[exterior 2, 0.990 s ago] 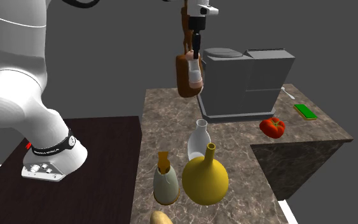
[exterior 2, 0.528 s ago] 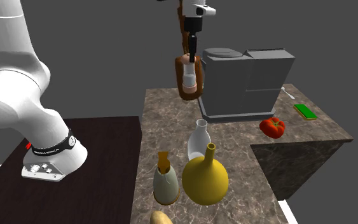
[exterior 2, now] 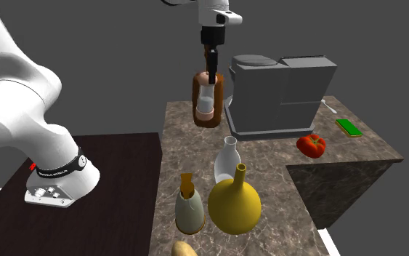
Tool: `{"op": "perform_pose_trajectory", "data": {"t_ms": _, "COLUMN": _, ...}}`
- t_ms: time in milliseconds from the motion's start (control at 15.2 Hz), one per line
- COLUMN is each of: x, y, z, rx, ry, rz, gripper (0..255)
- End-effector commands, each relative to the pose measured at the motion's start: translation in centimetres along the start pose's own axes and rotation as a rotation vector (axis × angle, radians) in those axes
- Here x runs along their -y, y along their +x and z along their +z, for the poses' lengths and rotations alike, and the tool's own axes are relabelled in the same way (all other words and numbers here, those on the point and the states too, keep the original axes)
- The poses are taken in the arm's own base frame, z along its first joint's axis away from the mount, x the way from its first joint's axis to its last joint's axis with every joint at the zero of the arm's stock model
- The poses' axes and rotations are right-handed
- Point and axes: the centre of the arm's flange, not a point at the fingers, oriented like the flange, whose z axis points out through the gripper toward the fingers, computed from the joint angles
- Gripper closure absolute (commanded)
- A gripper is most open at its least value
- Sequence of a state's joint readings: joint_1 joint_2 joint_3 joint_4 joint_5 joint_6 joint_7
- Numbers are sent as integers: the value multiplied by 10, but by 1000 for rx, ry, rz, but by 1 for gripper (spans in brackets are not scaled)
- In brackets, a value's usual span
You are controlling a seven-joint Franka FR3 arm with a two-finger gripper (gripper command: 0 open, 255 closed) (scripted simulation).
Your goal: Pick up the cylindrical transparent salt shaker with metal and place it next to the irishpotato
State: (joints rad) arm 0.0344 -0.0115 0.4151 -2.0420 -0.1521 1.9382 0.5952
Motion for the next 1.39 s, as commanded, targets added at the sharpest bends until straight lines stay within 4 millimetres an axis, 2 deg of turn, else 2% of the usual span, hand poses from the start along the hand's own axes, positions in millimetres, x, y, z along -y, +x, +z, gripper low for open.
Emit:
{"op": "perform_pose_trajectory", "data": {"t_ms": 0, "x": -23, "y": -7, "z": 2, "rx": -4, "ry": 3, "rz": 0, "gripper": 255}}
{"op": "perform_pose_trajectory", "data": {"t_ms": 1320, "x": -273, "y": -83, "z": 45, "rx": -4, "ry": 3, "rz": 0, "gripper": 255}}
